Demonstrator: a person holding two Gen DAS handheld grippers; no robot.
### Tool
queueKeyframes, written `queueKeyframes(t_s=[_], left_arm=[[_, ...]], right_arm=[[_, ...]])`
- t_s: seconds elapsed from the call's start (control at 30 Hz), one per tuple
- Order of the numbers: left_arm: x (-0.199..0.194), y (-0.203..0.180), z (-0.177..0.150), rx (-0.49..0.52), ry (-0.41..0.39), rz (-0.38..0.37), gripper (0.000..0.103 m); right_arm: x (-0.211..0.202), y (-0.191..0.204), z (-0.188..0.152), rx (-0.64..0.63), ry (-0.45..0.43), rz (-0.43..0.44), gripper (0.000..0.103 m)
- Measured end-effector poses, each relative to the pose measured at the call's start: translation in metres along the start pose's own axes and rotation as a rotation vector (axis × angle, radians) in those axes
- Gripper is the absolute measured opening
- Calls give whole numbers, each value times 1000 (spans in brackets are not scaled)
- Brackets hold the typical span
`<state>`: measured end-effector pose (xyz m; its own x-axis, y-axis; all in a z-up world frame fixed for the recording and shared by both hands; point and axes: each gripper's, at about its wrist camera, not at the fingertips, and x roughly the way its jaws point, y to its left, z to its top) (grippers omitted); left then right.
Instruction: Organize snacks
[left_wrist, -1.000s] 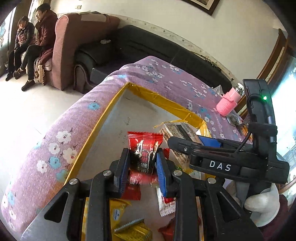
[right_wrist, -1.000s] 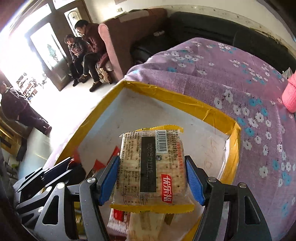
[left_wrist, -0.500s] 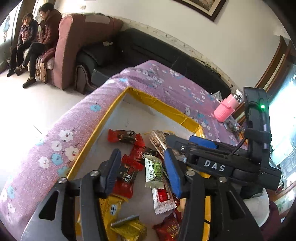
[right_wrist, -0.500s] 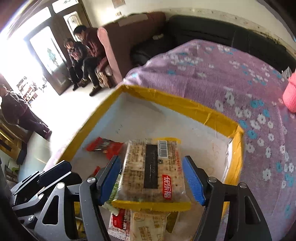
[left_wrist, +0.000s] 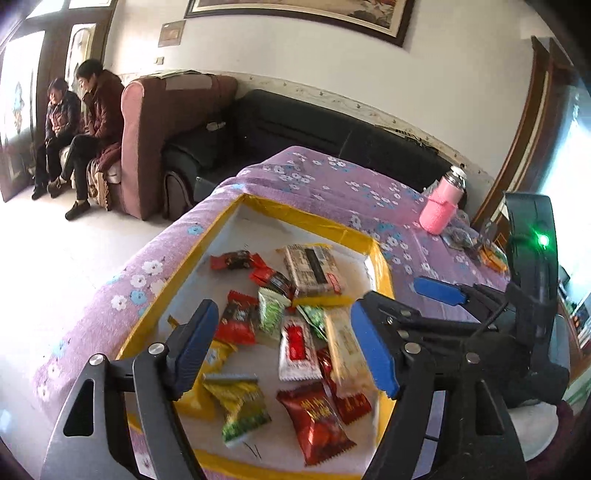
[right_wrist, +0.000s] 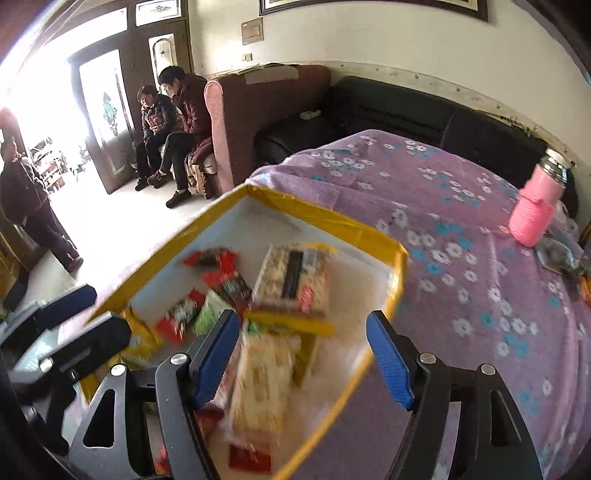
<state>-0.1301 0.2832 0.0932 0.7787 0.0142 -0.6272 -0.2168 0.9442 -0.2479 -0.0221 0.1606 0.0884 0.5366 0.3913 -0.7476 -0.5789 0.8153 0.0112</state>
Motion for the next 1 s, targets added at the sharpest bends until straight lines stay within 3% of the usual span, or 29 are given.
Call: queueKeyframes(t_s=[0.27,0.5,0.77,1.0], left_arm=[[-2,-27,-21,17,47,-1,78],[-13,-69,-34,99,43,13,78],[-33,-117,-45,236,-38,152,82],[-30,-142,-56,306,-30,178,83]], right_arm=[[-37,-19,-55,-29,-3,-94,75],[-71,-33,-88,-70,-40,-165,76],[-97,-59,-116,-23,-80,-163,80],[-112,-82,-140,56,-96,-144,80]])
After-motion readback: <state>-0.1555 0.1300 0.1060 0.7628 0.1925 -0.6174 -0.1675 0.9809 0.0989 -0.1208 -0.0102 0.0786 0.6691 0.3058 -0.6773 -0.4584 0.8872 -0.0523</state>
